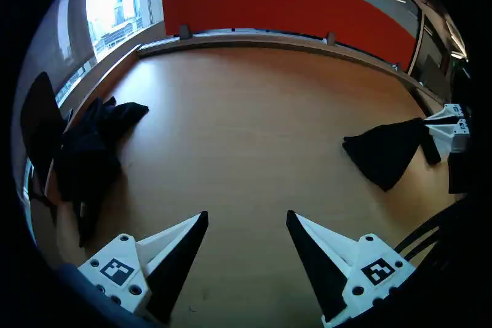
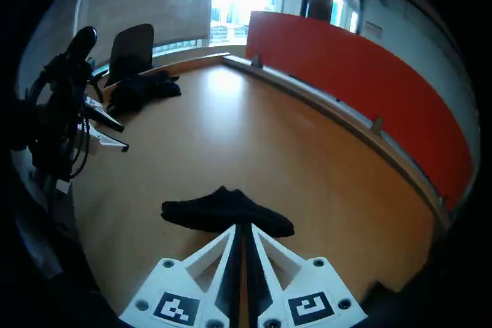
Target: Fold towel
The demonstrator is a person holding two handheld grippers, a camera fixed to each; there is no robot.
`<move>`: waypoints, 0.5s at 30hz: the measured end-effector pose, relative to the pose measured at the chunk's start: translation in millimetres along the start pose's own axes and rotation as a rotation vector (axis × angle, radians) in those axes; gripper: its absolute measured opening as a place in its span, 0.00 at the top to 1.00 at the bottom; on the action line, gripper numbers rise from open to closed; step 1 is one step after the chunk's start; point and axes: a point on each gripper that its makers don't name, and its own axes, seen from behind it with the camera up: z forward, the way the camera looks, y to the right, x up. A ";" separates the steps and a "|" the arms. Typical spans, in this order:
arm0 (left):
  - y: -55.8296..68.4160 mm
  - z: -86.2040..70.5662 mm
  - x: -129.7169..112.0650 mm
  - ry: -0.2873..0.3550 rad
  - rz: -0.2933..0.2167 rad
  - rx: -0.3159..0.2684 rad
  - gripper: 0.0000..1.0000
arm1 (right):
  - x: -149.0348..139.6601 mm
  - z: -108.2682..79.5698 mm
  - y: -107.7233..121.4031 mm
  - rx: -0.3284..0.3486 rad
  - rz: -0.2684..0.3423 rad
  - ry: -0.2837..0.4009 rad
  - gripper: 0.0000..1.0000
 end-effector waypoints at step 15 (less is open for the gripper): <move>1.7 -1.6 5.5 0.013 0.003 -0.003 0.06 | 51.9 -17.8 15.7 -0.032 0.009 0.095 0.96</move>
